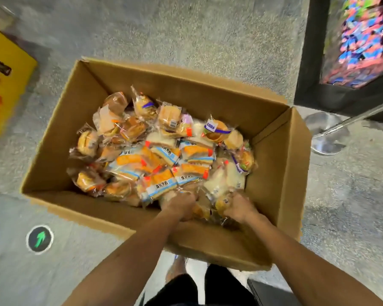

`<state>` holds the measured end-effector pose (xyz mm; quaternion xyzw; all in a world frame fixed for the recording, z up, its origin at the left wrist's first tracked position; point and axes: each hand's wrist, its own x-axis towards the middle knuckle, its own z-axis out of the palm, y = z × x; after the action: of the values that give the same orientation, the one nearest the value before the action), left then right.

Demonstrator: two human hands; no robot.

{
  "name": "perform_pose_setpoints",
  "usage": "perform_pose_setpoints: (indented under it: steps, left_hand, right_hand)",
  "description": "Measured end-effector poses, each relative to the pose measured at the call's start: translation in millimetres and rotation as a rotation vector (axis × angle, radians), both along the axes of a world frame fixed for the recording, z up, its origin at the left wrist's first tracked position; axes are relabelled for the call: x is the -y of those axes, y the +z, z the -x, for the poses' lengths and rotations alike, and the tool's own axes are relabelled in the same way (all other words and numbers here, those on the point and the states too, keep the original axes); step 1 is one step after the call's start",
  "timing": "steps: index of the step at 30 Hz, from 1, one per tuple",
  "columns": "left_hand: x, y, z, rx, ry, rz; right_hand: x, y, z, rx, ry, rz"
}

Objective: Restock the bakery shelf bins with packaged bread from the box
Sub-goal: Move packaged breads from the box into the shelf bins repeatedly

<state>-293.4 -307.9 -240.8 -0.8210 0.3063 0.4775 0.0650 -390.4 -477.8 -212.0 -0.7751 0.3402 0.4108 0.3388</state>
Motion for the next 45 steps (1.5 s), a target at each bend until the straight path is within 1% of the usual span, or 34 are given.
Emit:
perform_pose_setpoints:
  steps: [2,5,7,9,11,16,22,24,27,29,30,32,34,36,42,44,45]
  left_hand:
    - [10,-21,7,-0.041,-0.112,-0.03]
    - [21,-46,12,-0.01,-0.304,-0.062]
    - [26,-59,13,-0.021,-0.358,-0.086]
    - [31,-67,11,-0.045,-0.377,-0.105]
    - [34,-73,9,-0.063,-0.347,-0.114]
    - [26,-70,-3,-0.142,-0.163,-0.083]
    - [3,-45,-20,-0.151,-0.002,-0.075]
    - [-4,-37,-24,-0.148,0.128,-0.059]
    - [-17,-25,-33,-0.196,0.517,-0.005]
    - [-26,-17,-38,-0.267,0.778,0.056]
    - [-30,-13,-41,-0.298,0.887,0.1]
    - [-38,1,-44,-0.328,1.036,0.19]
    - [-47,11,-44,-0.358,1.128,0.287]
    - [-56,23,-45,-0.344,1.114,0.367]
    - [-81,61,-66,-0.196,0.914,0.514]
    - [-94,72,-77,-0.175,0.837,0.512]
    - [-102,80,-83,-0.167,0.787,0.502]
  right_hand:
    - [-1,-26,-7,-0.025,-0.03,0.011]
    - [-12,-57,-16,-0.084,0.003,0.098]
    - [-18,-72,-19,-0.146,-0.045,0.12]
    - [-18,-84,-19,-0.158,-0.053,0.115]
    - [-16,-94,-17,-0.174,-0.063,0.121]
    - [-23,-102,-16,-0.201,-0.109,0.172]
    - [-22,-104,-17,-0.134,-0.098,0.212]
    - [-20,-101,-21,-0.141,-0.129,0.189]
    - [-19,-99,-25,-0.116,-0.143,0.116]
    - [-19,-91,-29,-0.08,-0.223,0.005]
    - [-19,-82,-32,-0.071,-0.299,-0.071]
    - [-21,-62,-41,-0.062,-0.497,-0.251]
    - [-25,-37,-50,-0.057,-0.671,-0.422]
    - [-32,-16,-60,-0.041,-0.786,-0.527]
    - [-79,44,-93,0.036,-0.975,-0.655]
    - [-101,62,-106,0.1,-0.993,-0.697]
    - [-112,72,-115,0.127,-0.938,-0.707]
